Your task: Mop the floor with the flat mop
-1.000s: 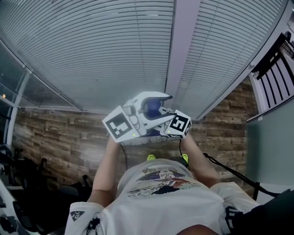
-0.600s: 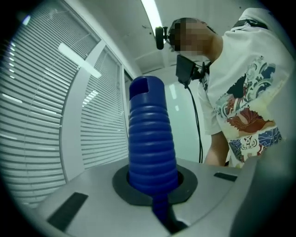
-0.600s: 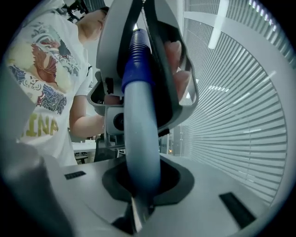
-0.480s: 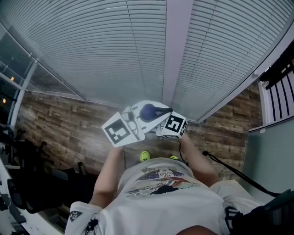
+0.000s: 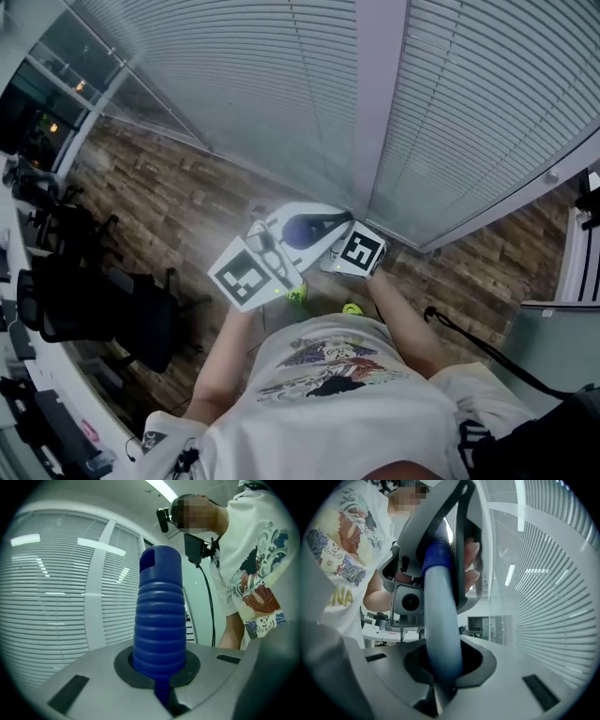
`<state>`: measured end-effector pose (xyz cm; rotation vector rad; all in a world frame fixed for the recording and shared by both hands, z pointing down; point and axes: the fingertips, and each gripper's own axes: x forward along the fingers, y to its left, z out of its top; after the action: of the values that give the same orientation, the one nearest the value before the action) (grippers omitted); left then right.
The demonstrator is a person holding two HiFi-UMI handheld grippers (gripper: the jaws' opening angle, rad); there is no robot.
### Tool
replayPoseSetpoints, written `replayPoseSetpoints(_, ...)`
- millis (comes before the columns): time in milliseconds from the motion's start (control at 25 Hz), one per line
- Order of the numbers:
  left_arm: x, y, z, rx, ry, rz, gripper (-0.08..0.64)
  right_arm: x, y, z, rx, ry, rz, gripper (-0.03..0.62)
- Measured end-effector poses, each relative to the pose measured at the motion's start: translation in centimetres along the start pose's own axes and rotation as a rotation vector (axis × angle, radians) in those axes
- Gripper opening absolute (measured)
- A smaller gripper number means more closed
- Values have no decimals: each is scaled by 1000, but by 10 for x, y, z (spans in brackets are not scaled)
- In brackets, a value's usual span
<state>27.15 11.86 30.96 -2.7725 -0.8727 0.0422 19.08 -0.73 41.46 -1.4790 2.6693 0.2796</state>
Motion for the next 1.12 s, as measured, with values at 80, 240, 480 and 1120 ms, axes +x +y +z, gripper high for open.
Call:
replayPoseSetpoints(80,4,-5,4,-8,-4,74,5,-6,10,7,-17,-52,48,51)
replayPoseSetpoints(240,-3,-12,7,-28,-7,216,1,-8,35,7,-3,-61,155,51)
replayPoseSetpoints(480,-21,-21,6,-42,21,363,0,0,67,14,36,-102,256,55)
replayPoseSetpoints(1120,-178,-98,35,-59,13,919,-5,69,253,38,124,-152,668,55)
